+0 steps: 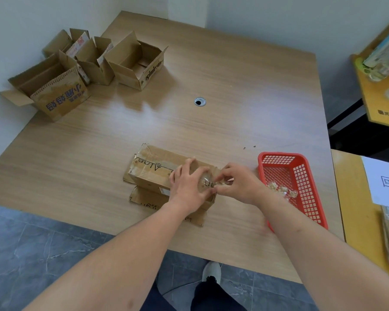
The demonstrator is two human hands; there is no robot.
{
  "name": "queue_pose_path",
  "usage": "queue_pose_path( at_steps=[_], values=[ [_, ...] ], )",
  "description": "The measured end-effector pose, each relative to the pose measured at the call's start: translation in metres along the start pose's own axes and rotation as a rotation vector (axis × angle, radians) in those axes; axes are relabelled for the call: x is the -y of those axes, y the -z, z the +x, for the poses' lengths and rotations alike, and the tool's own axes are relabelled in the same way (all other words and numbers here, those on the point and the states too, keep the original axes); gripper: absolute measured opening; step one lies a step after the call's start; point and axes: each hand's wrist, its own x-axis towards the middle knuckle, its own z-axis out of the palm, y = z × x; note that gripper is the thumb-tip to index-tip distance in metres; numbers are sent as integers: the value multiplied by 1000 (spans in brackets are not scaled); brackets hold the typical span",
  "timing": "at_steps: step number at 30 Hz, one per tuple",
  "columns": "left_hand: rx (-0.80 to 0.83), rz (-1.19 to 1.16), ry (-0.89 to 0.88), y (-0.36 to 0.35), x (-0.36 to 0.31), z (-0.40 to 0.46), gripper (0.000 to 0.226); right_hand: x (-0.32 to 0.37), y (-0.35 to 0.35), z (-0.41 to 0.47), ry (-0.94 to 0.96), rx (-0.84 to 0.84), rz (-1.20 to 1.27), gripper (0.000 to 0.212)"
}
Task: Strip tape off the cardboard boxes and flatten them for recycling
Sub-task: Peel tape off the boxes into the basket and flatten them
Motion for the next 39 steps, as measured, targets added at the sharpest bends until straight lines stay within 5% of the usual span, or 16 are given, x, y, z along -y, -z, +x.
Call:
queue_pose_path(
  at_steps=[5, 13, 27, 34, 39],
  values=[
    [188, 90, 118, 0, -2, 9, 116, -4, -2, 5, 52, -21, -86, 12],
    [226, 112, 100, 1, -1, 13, 116, 5, -6, 7, 28, -50, -199, 4],
    [242, 125, 95, 2, -1, 15, 116, 5, -11, 21, -310, -61, 164, 16],
    [252, 127, 78, 2, 2, 15, 116, 20, -13, 33, -155, -19, -301, 15],
    [254, 127, 65, 3, 4, 15, 115, 24, -9, 36, -117, -14, -341, 14]
  ],
)
